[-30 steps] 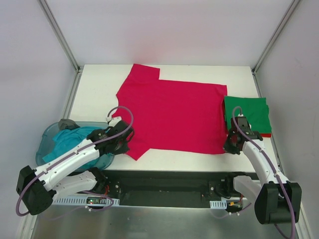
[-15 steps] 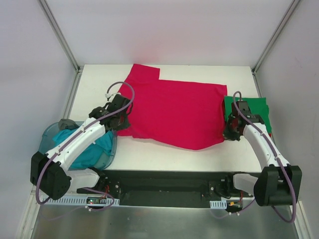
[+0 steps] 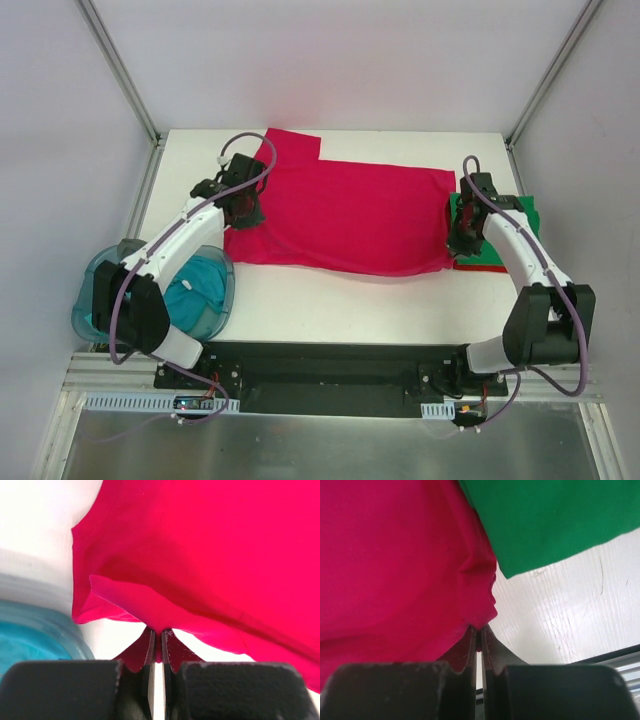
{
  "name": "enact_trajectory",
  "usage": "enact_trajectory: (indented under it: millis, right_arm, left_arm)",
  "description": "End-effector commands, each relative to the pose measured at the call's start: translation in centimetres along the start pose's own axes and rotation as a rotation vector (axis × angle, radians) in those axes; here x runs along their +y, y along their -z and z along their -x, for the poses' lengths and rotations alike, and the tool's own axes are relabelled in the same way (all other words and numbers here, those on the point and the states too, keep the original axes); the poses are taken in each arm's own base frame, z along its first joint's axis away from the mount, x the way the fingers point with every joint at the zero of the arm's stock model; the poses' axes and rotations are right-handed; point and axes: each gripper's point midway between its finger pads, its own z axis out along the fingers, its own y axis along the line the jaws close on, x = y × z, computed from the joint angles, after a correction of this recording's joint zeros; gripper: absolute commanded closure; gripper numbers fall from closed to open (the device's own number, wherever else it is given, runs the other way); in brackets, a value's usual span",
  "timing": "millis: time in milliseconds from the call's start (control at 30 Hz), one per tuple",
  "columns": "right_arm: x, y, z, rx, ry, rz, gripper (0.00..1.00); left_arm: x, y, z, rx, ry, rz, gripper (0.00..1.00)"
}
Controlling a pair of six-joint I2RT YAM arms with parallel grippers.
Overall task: Fold and stack the t-shirts
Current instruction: Fold the flattened tshirt in 1/3 of the way
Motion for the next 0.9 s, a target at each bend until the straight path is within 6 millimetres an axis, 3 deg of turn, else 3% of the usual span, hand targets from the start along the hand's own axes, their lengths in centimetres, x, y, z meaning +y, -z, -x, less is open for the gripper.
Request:
enact_trajectory:
  millis: [0,233,400,867]
  right_arm:
    - [-0.3,0.3,1.9,-0.011,0.013,-0.051,0.96]
    - [0.3,-1.0,4.2,0.013,0.035,-0.085,0.95]
    - [0.8,-1.8,5.3,0.023,0.034,-0.092,0.95]
    - [1.6,-2.9,7.5,0.001,0.022,-0.095,0.94]
  left_arm:
    - [-1.7,-0.4,3.4,-0.048,-0.044,-0.052,1.00]
    - [-3.2,-3.2,5.5,-0.014,-0.098,-0.094,1.00]
    - [-3.2,-5.2,6.7,0.008,-0.106,-0.088,1.00]
    - [-1.7,-7.1,8.5,0.023,-0.073,-0.076,1.00]
